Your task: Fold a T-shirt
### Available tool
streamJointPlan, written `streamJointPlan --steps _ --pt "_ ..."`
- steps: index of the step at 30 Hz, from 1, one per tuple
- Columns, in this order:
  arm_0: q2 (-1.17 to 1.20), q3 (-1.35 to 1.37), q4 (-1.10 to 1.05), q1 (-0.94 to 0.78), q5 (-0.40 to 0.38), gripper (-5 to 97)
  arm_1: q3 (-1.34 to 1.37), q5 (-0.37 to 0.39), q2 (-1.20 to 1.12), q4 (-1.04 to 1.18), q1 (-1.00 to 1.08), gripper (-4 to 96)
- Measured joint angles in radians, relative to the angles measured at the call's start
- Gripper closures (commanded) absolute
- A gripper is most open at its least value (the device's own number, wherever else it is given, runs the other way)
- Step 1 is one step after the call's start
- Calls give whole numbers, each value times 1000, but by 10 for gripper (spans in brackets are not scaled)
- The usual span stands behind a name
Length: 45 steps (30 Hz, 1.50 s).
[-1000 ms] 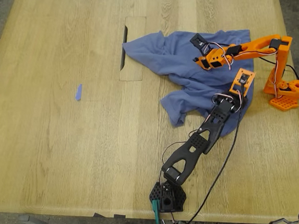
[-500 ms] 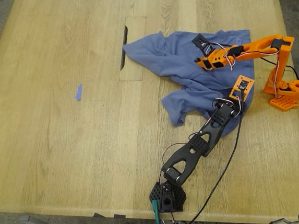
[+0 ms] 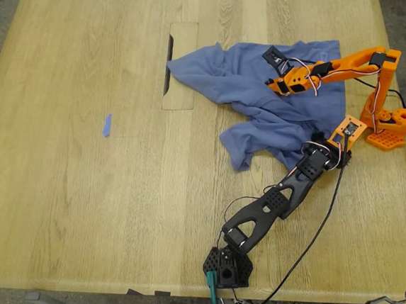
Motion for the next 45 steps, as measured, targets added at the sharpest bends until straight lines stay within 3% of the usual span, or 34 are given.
streamJointPlan --steps 12,25,31,38,45 --pt "37 0 178 0 72 276 0 0 6 0 -2 912" --pt "-41 -2 104 -9 147 304 0 0 6 3 -3 912" --pt "-95 -2 101 -9 173 448 6 0 14 3 -3 912" --pt "-110 -3 84 -18 235 536 34 0 38 3 -3 912" --pt "-110 -3 83 -43 359 682 34 0 49 12 -3 912"
